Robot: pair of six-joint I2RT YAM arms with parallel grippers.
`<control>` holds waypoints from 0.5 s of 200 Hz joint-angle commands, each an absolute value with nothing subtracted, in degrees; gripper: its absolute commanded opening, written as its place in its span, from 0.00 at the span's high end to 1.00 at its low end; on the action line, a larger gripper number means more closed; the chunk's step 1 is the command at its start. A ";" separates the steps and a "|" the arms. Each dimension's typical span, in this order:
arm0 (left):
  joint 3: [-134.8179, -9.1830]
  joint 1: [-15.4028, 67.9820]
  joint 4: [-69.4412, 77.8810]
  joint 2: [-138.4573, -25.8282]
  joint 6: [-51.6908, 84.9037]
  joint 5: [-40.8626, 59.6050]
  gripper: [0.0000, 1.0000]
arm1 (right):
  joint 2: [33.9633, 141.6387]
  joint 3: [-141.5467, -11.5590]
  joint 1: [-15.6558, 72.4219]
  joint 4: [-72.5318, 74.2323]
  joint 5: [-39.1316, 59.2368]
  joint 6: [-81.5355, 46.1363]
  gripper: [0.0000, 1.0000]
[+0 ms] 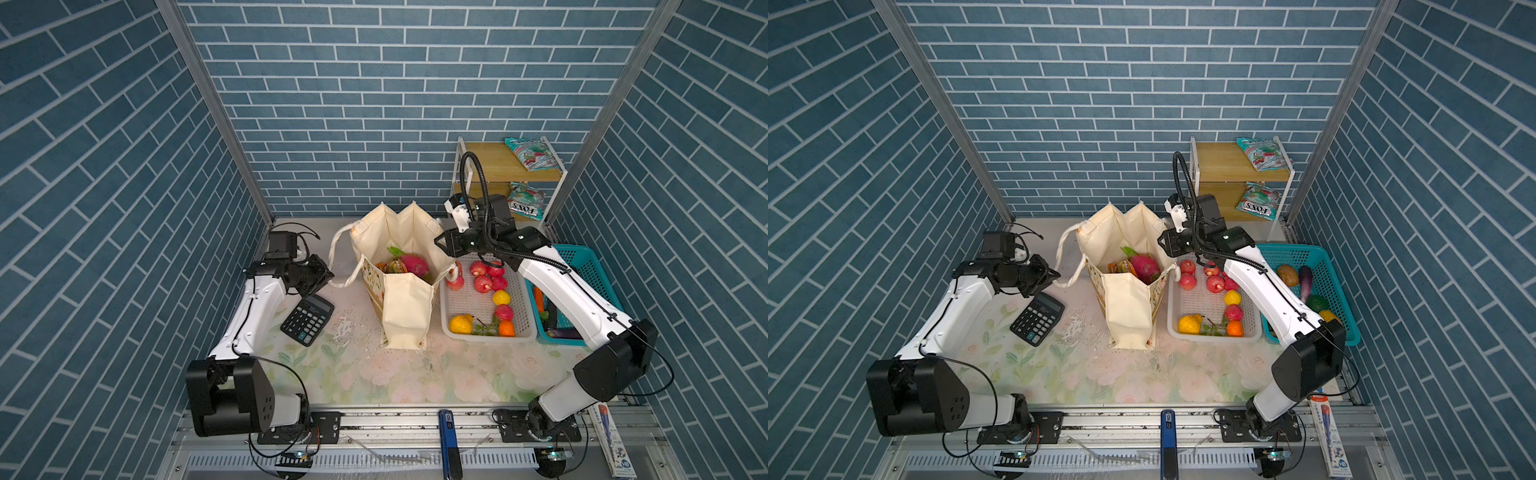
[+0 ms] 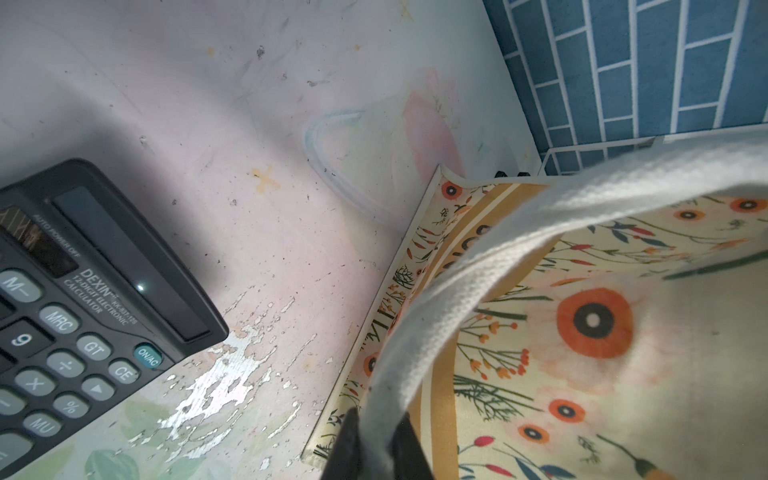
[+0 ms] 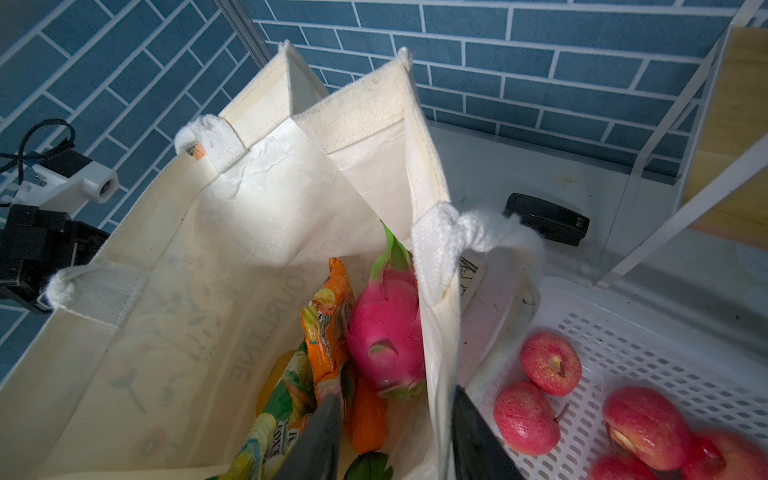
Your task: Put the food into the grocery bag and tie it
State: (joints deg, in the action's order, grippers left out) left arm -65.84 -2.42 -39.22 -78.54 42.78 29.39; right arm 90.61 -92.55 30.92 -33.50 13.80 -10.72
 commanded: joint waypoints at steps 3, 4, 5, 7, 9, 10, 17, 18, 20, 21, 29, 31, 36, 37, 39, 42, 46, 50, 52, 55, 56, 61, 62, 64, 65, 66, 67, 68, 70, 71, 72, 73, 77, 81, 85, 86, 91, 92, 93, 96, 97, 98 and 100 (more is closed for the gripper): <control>-67.32 -2.20 -40.96 -76.86 42.73 25.88 0.94 | 87.04 -95.38 29.79 -31.53 12.97 -15.96 0.55; -67.28 -2.20 -40.96 -76.75 42.77 25.73 0.95 | 86.98 -95.33 29.70 -31.41 12.95 -16.33 0.55; -67.26 -2.20 -40.96 -76.65 42.78 25.56 0.95 | 86.91 -95.35 29.62 -31.35 12.93 -16.51 0.55; -67.24 -2.20 -40.96 -76.42 42.91 25.22 0.96 | 86.66 -95.20 29.38 -30.93 12.88 -17.47 0.55; -67.17 -2.20 -41.02 -76.21 43.00 24.87 0.96 | 86.42 -95.08 29.12 -30.54 12.84 -18.36 0.55; -67.16 -2.20 -41.08 -76.12 43.12 24.65 0.97 | 86.28 -95.00 29.02 -30.39 12.79 -18.81 0.55; -67.14 -2.20 -41.21 -75.45 43.52 23.33 0.98 | 85.28 -94.34 28.02 -29.06 12.51 -22.09 0.55; -67.15 -2.20 -41.26 -75.34 43.51 23.14 0.99 | 85.14 -94.19 27.90 -28.95 12.41 -22.60 0.55; -67.10 -2.20 -41.27 -75.15 43.62 22.77 0.99 | 84.85 -93.97 27.54 -28.33 12.26 -23.65 0.55; -67.08 -2.20 -41.29 -75.11 43.61 22.59 0.99 | 84.66 -93.83 27.39 -28.10 12.15 -24.17 0.55; -67.15 -2.27 -41.55 -74.57 43.83 21.37 1.00 | 83.27 -92.36 26.02 -26.47 11.27 -28.51 0.56; -67.19 -2.24 -41.63 -74.47 43.96 21.08 1.00 | 82.96 -91.93 25.62 -25.84 11.01 -29.61 0.56; -67.23 -2.28 -41.87 -74.21 44.24 20.49 1.00 | 81.94 -90.71 24.67 -24.70 10.32 -32.38 0.57; -67.24 -2.28 -41.89 -74.20 44.27 20.35 1.00 | 81.80 -90.58 24.51 -24.48 10.17 -32.93 0.57; -67.30 -2.28 -41.89 -74.12 44.29 20.14 1.00 | 81.49 -89.90 24.25 -24.01 9.88 -34.05 0.57; -67.32 -2.29 -41.85 -74.02 44.28 19.90 1.00 | 80.80 -89.01 23.54 -23.47 9.40 -35.68 0.57; -67.40 -2.29 -41.84 -73.93 44.38 19.59 1.00 | 79.99 -87.78 22.83 -22.83 8.80 -37.68 0.58; -67.49 -2.29 -41.88 -73.96 44.38 19.38 1.00 | 79.20 -86.38 22.16 -22.08 8.22 -40.14 0.58; -67.56 -2.29 -41.98 -73.99 44.41 19.35 1.00 | 78.77 -85.73 21.80 -21.71 7.92 -41.21 0.59; -67.65 -2.29 -41.93 -74.00 44.50 19.24 1.00 | 78.16 -84.48 21.34 -21.26 7.43 -42.82 0.59; -67.71 -2.29 -41.93 -74.05 44.53 19.24 1.00 | 77.97 -84.08 21.21 -21.13 7.32 -43.34 0.59; -67.97 -2.29 -42.06 -74.21 44.52 19.16 1.00 | 76.98 -81.91 20.51 -20.30 6.70 -45.77 0.60; -68.00 -2.29 -42.08 -74.24 44.49 19.16 1.00 | 76.81 -81.47 20.41 -20.17 6.65 -46.26 0.60; -68.04 -2.29 -42.09 -74.33 44.54 19.16 1.00 | 76.51 -80.60 20.15 -19.87 6.36 -47.23 0.60; -68.12 -2.29 -42.14 -74.34 44.51 19.16 1.00 | 76.31 -80.20 20.05 -19.78 6.26 -47.70 0.60; -68.21 -2.29 -42.21 -74.39 44.53 19.16 1.00 | 76.12 -79.78 19.96 -19.65 6.16 -48.15 0.60; -68.25 -2.29 -42.24 -74.42 44.55 19.12 1.00 | 75.94 -79.31 19.87 -19.54 6.02 -48.38 0.60; -68.31 -2.29 -42.26 -74.47 44.51 19.05 1.00 | 75.76 -78.90 19.78 -19.48 5.91 -48.97 0.61; -68.41 -2.29 -42.32 -74.63 44.53 19.04 1.00 | 75.41 -78.08 19.60 -19.26 5.70 -50.04 0.61; -68.48 -2.29 -42.34 -74.67 44.54 19.06 1.00 | 75.28 -77.67 19.56 -19.21 5.57 -50.55 0.61; -68.56 -2.29 -42.35 -74.73 44.55 19.07 1.00 | 75.12 -77.29 19.49 -19.10 5.47 -51.07 0.61; -68.60 -2.29 -42.40 -74.76 44.51 19.02 1.00 | 75.00 -76.88 19.41 -19.04 5.41 -51.55 0.61; -68.78 -2.28 -42.49 -74.95 44.50 19.06 1.00 | 74.43 -75.38 19.19 -18.84 5.36 -53.54 0.62; -69.01 -2.28 -42.62 -75.09 44.49 19.01 1.00 | 73.93 -73.74 19.04 -18.45 5.36 -55.26 0.62; -69.20 -2.28 -42.72 -75.18 44.52 18.99 1.00 | 73.48 -72.28 18.91 -18.00 5.36 -57.07 0.63; -69.23 -2.28 -42.72 -75.16 44.50 18.99 1.00 | 73.39 -71.87 18.90 -17.88 5.36 -57.45 0.63; -69.49 -2.29 -42.80 -75.36 44.51 18.96 1.00 | 72.92 -69.98 18.89 -17.11 5.36 -59.29 0.63; -69.55 -2.29 -42.85 -75.34 44.49 18.97 1.00 | 72.85 -69.62 18.90 -16.95 5.36 -59.70 0.63; -69.58 -2.29 -42.87 -75.38 44.53 18.93 1.00 | 72.77 -69.26 18.90 -16.87 5.36 -60.09 0.64; -69.72 -2.29 -43.00 -75.48 44.53 18.90 1.00 | 72.55 -68.34 18.90 -16.34 5.36 -61.20 0.64; -69.71 -2.29 -42.99 -75.53 44.50 18.85 1.00 | 72.49 -68.01 18.90 -16.17 5.36 -61.58 0.64; -69.79 -2.29 -43.03 -75.56 44.53 18.83 1.00 | 72.45 -67.66 18.90 -16.04 5.36 -61.95 0.64; -69.90 -2.29 -43.14 -75.65 44.55 18.86 1.00 | 72.36 -66.97 18.90 -15.74 5.36 -62.77 0.64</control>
